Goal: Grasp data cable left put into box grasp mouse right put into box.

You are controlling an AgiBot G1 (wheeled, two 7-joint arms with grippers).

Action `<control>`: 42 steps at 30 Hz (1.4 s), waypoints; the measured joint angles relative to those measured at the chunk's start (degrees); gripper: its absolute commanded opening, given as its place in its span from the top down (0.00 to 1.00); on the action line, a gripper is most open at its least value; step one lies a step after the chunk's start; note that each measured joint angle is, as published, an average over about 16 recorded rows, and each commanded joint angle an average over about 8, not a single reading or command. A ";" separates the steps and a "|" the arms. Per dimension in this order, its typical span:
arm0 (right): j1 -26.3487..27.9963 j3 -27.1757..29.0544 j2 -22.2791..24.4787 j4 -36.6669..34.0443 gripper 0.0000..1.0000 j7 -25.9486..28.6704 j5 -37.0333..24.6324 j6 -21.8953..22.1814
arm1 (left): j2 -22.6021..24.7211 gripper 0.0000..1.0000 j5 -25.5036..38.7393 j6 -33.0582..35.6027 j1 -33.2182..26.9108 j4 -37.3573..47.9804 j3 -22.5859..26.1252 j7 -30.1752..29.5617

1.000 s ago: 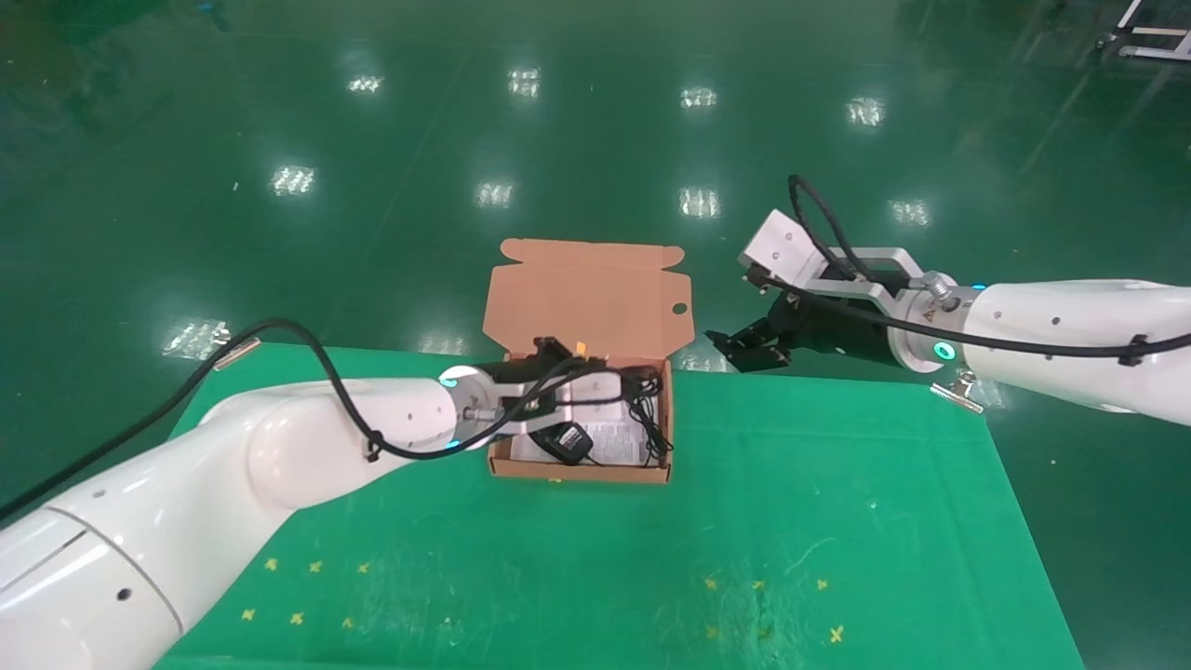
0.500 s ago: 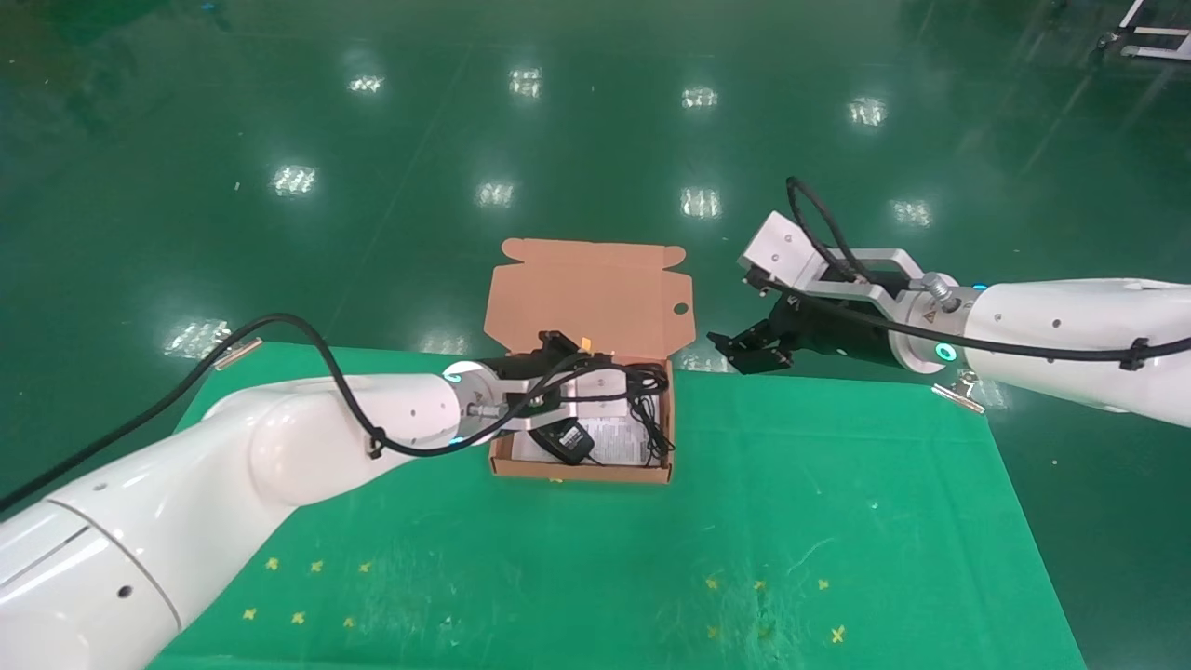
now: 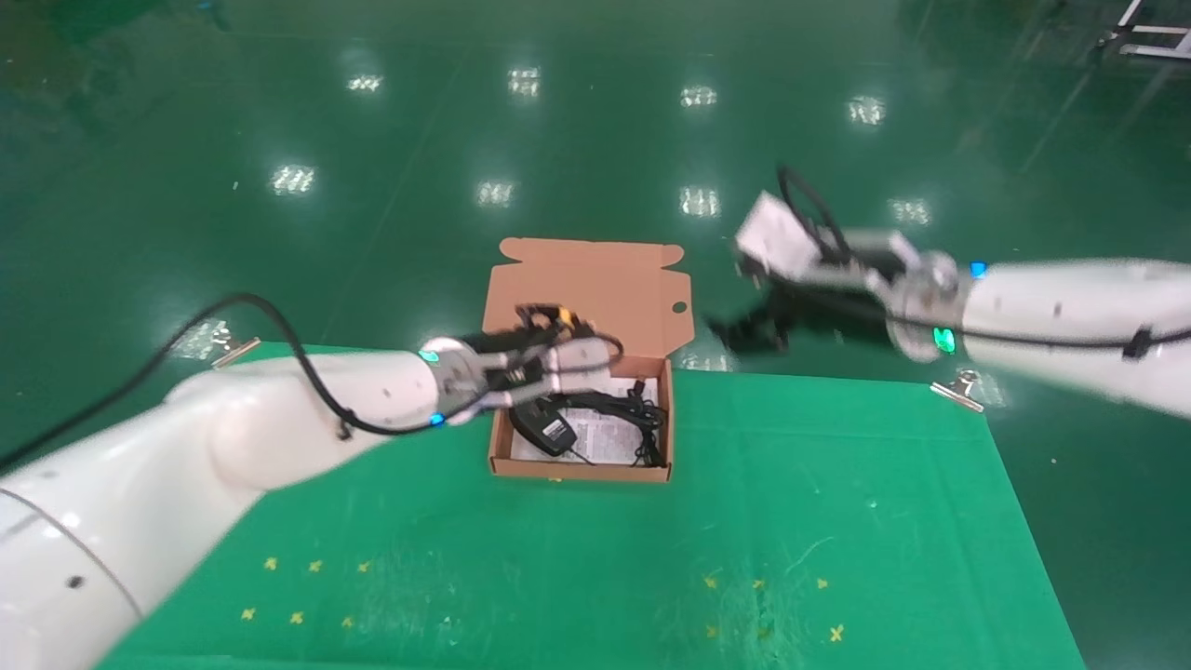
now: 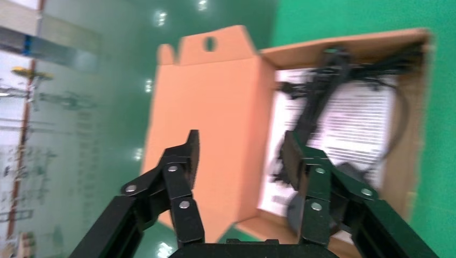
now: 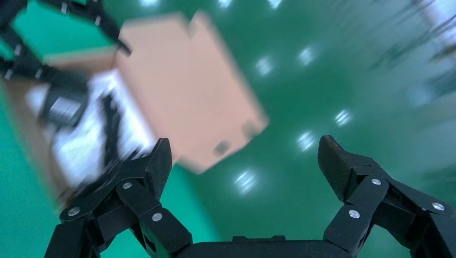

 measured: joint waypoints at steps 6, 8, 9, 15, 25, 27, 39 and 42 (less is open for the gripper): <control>2.22 0.77 0.48 1.95 0.00 -1.68 -0.95 0.48 | -2.08 0.00 0.22 -1.22 -1.89 -2.36 -1.13 -1.68; 2.91 0.97 0.61 2.47 0.00 -2.01 -1.16 0.31 | -2.74 0.00 0.34 -1.64 -2.44 -3.17 -1.49 -2.12; 3.25 1.09 0.65 2.67 0.00 -2.10 -1.24 0.12 | -3.07 0.00 0.39 -1.85 -2.70 -3.58 -1.66 -2.32; 4.20 2.21 0.86 3.40 0.00 -2.54 -1.23 -1.95 | -4.89 0.00 -0.01 -2.05 -3.31 -5.71 -2.91 -3.11; -0.49 9.41 2.57 4.91 0.00 -4.54 3.71 -9.40 | -9.43 0.00 -6.89 4.69 -0.16 -9.29 -8.38 -3.56; -2.17 11.62 3.15 5.31 0.00 -5.21 5.36 -11.49 | -10.70 0.00 -9.16 7.05 0.97 -10.22 -10.05 -3.64; -11.19 23.46 6.30 7.40 0.00 -8.83 14.21 -22.64 | -17.54 0.00 -21.31 19.63 6.96 -15.19 -18.99 -4.07; -12.53 25.22 6.77 7.71 0.00 -9.36 15.52 -24.29 | -18.55 0.00 -23.11 21.50 7.86 -15.93 -20.32 -4.13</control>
